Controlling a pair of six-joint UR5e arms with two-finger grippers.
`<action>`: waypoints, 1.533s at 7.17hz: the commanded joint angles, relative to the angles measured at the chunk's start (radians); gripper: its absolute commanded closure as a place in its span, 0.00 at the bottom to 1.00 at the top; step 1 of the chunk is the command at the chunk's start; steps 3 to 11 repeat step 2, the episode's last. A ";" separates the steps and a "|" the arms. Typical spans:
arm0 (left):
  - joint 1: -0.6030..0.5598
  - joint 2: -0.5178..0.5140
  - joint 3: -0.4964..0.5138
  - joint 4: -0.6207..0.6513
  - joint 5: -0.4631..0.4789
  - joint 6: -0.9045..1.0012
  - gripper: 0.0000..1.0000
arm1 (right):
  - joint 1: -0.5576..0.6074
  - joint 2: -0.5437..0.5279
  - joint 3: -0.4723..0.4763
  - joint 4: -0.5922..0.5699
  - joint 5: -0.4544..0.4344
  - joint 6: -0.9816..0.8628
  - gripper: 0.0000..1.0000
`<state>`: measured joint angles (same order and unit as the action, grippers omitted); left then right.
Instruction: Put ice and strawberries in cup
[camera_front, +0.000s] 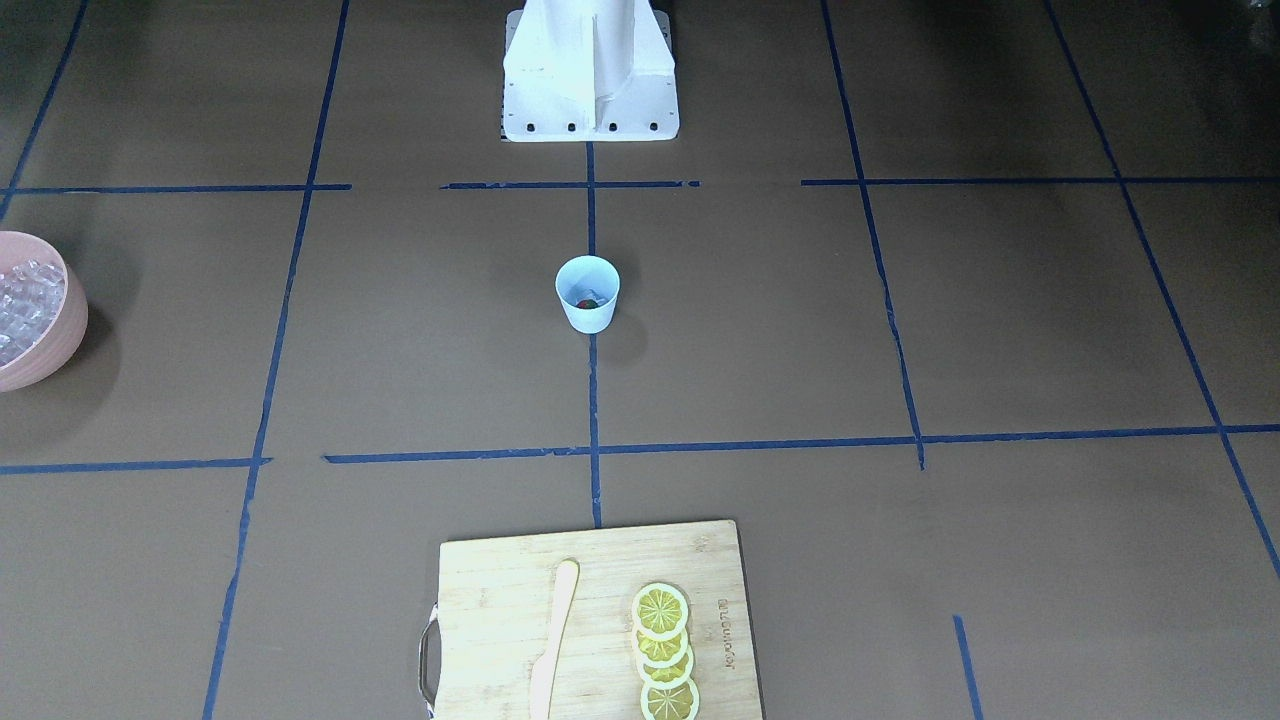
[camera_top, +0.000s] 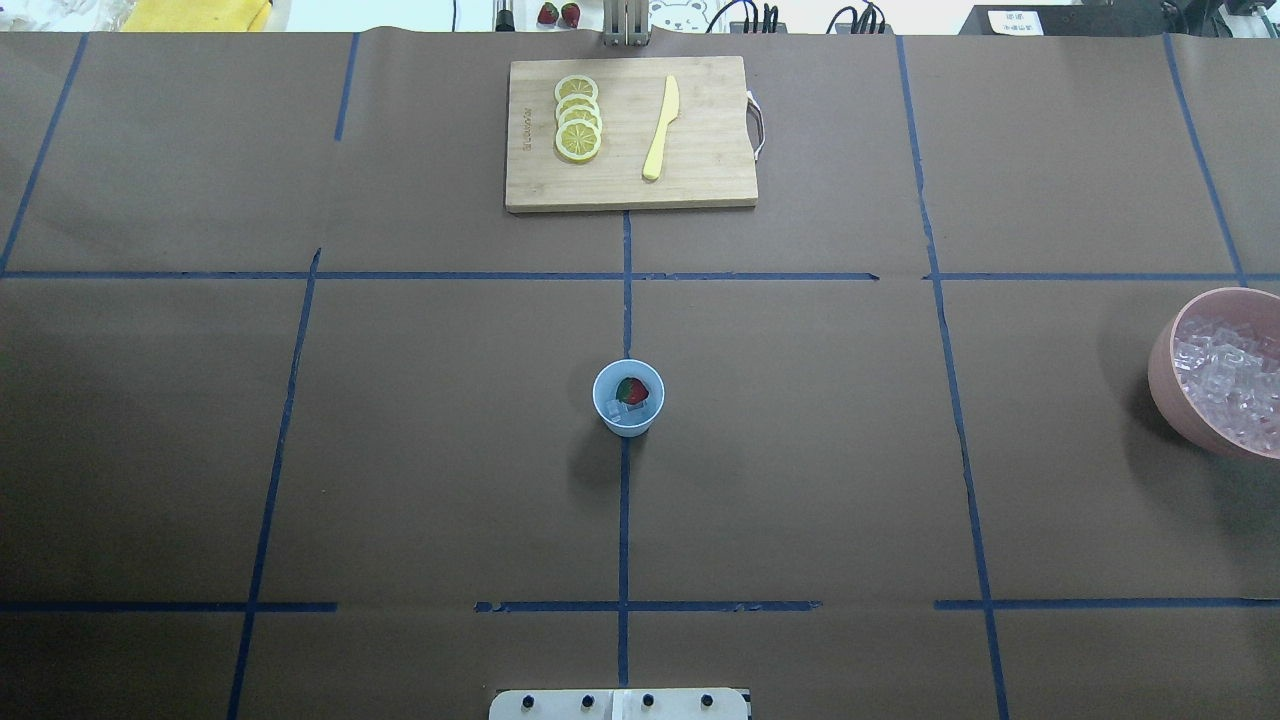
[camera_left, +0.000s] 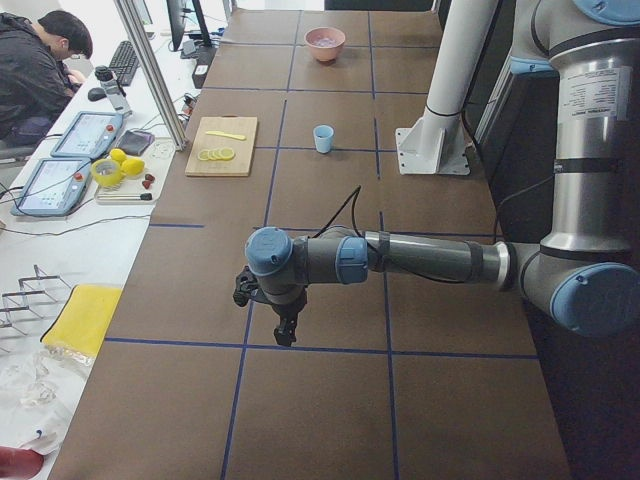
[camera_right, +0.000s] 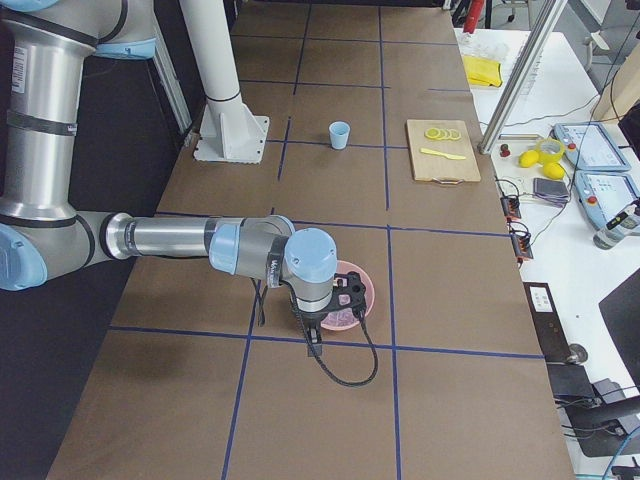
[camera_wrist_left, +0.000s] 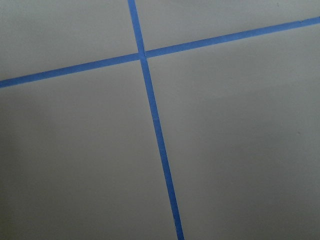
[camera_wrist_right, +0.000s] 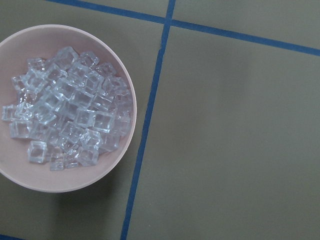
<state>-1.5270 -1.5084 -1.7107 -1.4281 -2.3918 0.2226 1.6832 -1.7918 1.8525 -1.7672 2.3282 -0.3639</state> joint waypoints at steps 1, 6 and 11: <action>0.001 0.004 0.000 0.000 -0.001 0.000 0.00 | 0.004 -0.006 0.004 0.000 -0.001 -0.001 0.00; 0.001 0.004 0.000 0.000 -0.001 0.000 0.00 | 0.007 -0.008 0.004 0.000 -0.001 0.000 0.00; 0.001 0.004 0.000 0.000 -0.001 0.000 0.00 | 0.007 -0.008 0.004 0.000 -0.001 0.000 0.00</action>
